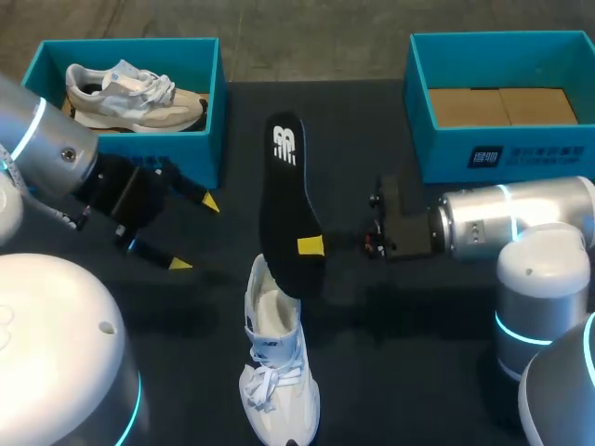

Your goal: Take the shoe out of the shoebox, open the shoe tongue, remove and reinsert the insole, then place the shoe into the shoebox

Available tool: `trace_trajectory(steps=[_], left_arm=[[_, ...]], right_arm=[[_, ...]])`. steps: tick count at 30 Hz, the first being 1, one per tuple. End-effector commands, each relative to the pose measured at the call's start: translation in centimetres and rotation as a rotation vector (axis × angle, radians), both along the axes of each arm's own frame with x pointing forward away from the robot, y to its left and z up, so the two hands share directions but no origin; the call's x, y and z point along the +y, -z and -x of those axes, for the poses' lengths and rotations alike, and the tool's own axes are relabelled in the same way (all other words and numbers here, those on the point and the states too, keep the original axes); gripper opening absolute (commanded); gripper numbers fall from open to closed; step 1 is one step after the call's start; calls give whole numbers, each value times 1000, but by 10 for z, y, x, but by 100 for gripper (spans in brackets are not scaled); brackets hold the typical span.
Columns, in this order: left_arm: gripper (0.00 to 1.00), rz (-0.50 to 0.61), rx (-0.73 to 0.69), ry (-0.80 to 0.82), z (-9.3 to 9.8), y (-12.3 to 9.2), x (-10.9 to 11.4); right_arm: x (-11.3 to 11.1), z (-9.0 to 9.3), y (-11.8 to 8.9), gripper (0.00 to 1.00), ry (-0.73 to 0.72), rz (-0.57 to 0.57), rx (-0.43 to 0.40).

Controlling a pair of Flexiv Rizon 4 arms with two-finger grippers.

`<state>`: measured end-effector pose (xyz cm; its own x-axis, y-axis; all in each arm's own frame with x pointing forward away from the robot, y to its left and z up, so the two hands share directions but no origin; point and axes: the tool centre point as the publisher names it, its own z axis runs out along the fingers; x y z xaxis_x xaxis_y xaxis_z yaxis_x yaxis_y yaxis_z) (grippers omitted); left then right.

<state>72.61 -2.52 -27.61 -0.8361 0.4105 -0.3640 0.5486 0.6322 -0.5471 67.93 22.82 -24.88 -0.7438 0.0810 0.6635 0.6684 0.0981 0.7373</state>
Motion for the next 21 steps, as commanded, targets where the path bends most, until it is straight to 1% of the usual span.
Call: trace_trajectory(steps=[1,3,5,6,12,16,19,21], left_arm=[[100,-4,0,-1,0,0,-1],[100,-4,0,-1,0,0,-1],[100,-19,12,-15,0,6,-1],[100,5,46,-24,1,10,1],[100,32,142,-70,0,26,11],[100,36,165,-69,0,30,15],[100,35,195,-69,-2,32,13],[100,42,230,-67,-4,34,11]], right_arm=[[3,-1,1,0,1,0,-1],[3,-1,1,0,1,0,-1],[3,-1,1,0,1,0,-1],[7,-2,2,0,-25,0,-4],[28,-4,9,0,-33,9,-43],[38,-5,12,0,-52,7,-73],[42,-6,14,0,-63,2,-92],[44,-6,15,0,-59,-23,-106]])
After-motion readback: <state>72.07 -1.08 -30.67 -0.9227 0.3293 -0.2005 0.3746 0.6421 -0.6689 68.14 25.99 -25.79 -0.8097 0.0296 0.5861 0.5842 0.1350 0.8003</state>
